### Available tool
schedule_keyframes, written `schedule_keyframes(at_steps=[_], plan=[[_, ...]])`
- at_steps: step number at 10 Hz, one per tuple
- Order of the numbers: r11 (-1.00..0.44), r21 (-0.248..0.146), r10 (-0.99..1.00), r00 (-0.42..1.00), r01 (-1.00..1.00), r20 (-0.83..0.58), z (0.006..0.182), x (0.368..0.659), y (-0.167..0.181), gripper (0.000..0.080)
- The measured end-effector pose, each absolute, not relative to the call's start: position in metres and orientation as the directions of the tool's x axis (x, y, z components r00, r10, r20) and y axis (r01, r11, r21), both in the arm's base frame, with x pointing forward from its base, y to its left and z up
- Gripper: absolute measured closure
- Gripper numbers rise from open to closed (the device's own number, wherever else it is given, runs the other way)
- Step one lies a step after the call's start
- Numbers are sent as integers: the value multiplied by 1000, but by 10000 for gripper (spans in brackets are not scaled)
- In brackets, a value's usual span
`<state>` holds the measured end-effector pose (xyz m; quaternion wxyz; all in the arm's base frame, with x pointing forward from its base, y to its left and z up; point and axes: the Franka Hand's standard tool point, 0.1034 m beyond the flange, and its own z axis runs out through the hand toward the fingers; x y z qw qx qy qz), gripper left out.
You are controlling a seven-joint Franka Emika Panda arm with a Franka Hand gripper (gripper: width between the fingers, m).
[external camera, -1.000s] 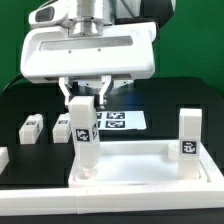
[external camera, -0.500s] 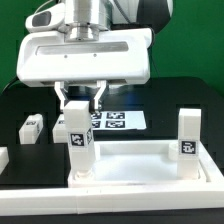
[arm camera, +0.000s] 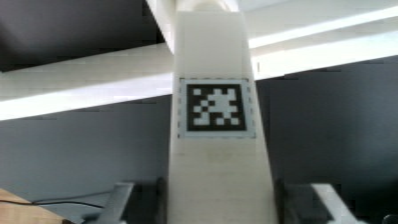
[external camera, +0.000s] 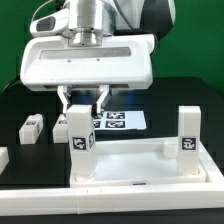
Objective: Assemble desk
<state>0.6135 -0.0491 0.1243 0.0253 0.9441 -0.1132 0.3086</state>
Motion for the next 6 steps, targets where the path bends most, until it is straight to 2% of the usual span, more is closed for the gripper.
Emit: schedule_keyframes(at_steps=[2, 3, 4, 5, 6], plan=[[-973, -22, -198, 784, -229, 588, 124, 614, -49, 512], [-973, -22, -198, 784, -229, 588, 124, 613, -49, 426], [-973, -22, -198, 784, -229, 588, 124, 613, -49, 291], [-973, -22, -198, 784, -229, 588, 124, 613, -49, 291], [-973, -22, -198, 784, -229, 588, 124, 613, -49, 175]])
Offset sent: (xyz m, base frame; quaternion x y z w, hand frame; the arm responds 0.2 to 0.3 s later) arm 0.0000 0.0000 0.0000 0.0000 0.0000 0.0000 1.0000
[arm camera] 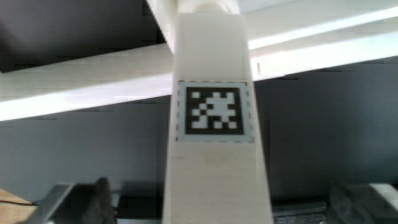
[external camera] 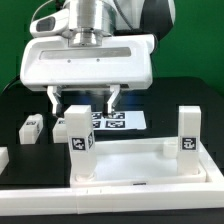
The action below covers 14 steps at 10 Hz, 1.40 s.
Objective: Assemble desk
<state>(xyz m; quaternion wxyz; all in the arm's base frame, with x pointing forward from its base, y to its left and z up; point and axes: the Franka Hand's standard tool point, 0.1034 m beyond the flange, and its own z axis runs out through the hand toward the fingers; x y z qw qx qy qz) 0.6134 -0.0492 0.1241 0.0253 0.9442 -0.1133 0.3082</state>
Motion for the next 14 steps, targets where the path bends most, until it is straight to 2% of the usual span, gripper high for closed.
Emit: schedule_keyframes(at_steps=[6, 8, 10, 11, 12, 14], plan=[[-973, -22, -199, 785, -230, 587, 124, 614, -49, 151], [-971, -36, -217, 804, -237, 554, 133, 620, -54, 151], [-969, -45, -230, 831, -241, 507, 133, 623, -57, 151], [-968, -47, -239, 849, -246, 471, 125, 619, -59, 151], [-967, -55, -251, 886, -250, 390, 117, 614, -59, 151], [-965, -73, -261, 929, -251, 262, 115, 615, -55, 151]])
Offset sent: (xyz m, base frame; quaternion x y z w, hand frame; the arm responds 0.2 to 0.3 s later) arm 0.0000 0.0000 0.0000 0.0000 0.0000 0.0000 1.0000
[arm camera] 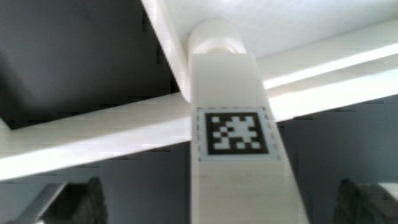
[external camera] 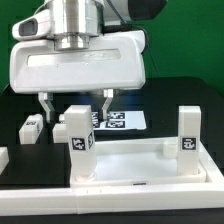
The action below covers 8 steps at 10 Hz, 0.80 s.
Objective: Assemble desk
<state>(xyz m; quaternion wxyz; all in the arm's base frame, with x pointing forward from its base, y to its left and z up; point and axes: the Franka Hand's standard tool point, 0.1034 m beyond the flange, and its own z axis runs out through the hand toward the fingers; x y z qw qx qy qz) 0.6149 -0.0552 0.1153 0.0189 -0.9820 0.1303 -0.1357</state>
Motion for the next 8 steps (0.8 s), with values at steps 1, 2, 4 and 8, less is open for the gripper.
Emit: schedule_keyframes(at_steps=[1, 2, 4, 8], plan=[[-965, -79, -263, 938, -251, 228, 118, 618, -54, 151], [-964, -88, -263, 955, -253, 139, 117, 614, -50, 151], [-964, -94, -259, 961, -250, 99, 122, 629, -50, 151], [-960, -94, -271, 958, -263, 96, 121, 630, -53, 178]])
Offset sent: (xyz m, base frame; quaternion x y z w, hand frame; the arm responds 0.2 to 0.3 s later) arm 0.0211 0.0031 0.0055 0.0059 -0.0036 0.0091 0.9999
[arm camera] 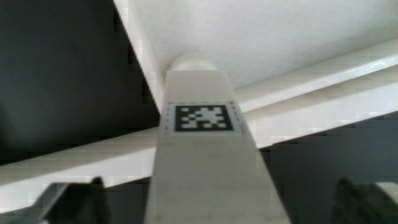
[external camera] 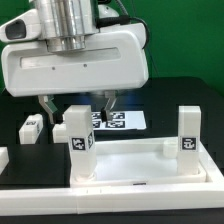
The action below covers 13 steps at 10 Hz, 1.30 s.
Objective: Assemble desk
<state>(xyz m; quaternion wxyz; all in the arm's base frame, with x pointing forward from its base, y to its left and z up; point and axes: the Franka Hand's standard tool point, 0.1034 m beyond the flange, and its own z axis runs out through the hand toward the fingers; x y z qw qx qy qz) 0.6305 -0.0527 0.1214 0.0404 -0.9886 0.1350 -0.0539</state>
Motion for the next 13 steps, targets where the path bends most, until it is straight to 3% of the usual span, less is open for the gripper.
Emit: schedule_keyframes(at_steps=[1, 2, 3, 5, 7, 10, 12, 13], plan=[[-957, -95, -283, 955, -274, 94, 121, 630, -53, 355], [-952, -98, -300, 949, -292, 93, 121, 630, -52, 355], [-926, -104, -372, 924, -363, 86, 121, 631, -53, 512], [-888, -111, -455, 887, -446, 77, 121, 630, -54, 511], [-744, -121, -665, 746, -657, 42, 119, 634, -56, 511], [-439, -108, -895, 445, -892, -30, 119, 634, -57, 511], [-96, -106, -988, 108, -990, -113, 118, 632, -54, 511], [-16, -101, -992, 28, -995, -126, 118, 632, -51, 511]])
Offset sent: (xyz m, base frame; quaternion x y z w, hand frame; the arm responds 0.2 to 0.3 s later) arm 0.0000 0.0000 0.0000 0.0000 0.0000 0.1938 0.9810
